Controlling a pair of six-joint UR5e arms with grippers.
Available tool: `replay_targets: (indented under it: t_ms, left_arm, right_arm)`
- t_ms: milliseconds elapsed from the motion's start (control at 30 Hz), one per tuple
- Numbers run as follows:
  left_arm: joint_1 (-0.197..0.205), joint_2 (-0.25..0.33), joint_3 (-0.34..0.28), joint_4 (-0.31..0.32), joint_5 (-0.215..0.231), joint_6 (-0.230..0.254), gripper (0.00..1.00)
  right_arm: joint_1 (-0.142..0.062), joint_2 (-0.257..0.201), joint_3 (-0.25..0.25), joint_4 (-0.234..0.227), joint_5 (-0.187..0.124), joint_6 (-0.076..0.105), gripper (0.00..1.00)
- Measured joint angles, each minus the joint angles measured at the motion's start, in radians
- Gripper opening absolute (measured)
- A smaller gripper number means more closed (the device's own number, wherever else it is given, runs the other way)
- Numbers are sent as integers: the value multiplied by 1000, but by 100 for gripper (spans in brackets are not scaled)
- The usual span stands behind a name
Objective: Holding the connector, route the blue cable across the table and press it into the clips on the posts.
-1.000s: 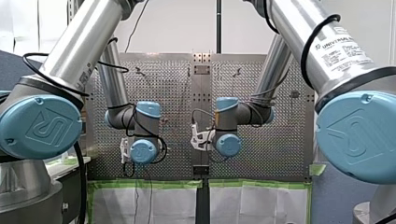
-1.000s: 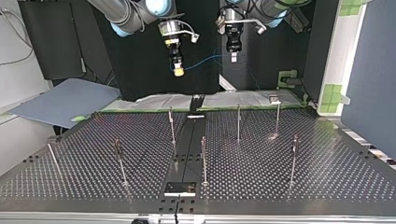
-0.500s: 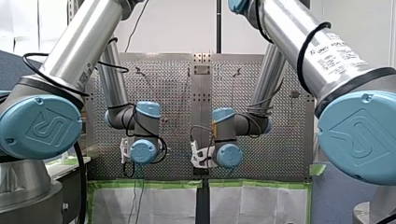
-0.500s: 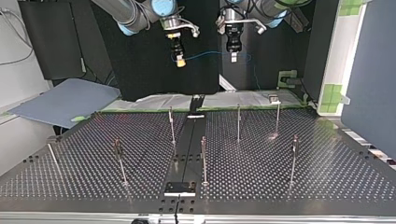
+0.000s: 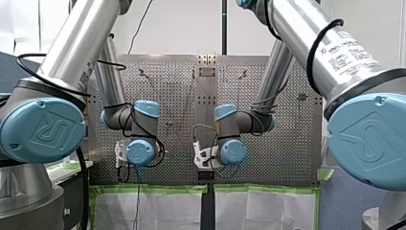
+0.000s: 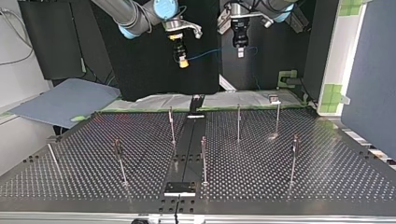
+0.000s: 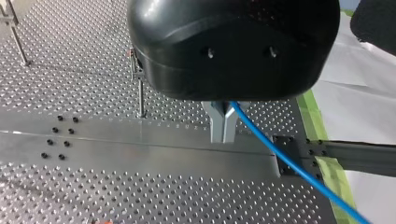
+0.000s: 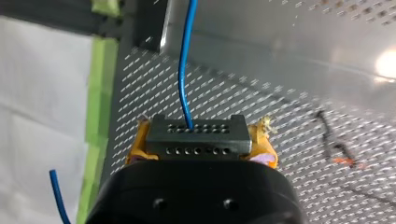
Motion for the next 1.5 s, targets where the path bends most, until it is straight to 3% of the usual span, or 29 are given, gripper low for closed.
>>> replay_targets:
  t_ms: [267,533,767,1167,1500]
  left_arm:
    - [22,74,32,-74,-43,-2,0]
    - [48,147,97,-146,-110,13,0]
    - [63,218,154,-218,-135,9,0]
    - [103,320,203,-320,-136,4,0]
    - [140,406,219,-367,-94,9,0]
  right_arm:
    - [9,-71,-71,71,-56,68,0]
    - [1,-146,-146,116,-112,104,0]
    - [-3,-186,-208,124,-148,113,0]
    - [2,-117,-302,172,-170,114,0]
    - [6,-107,-388,240,-172,114,0]
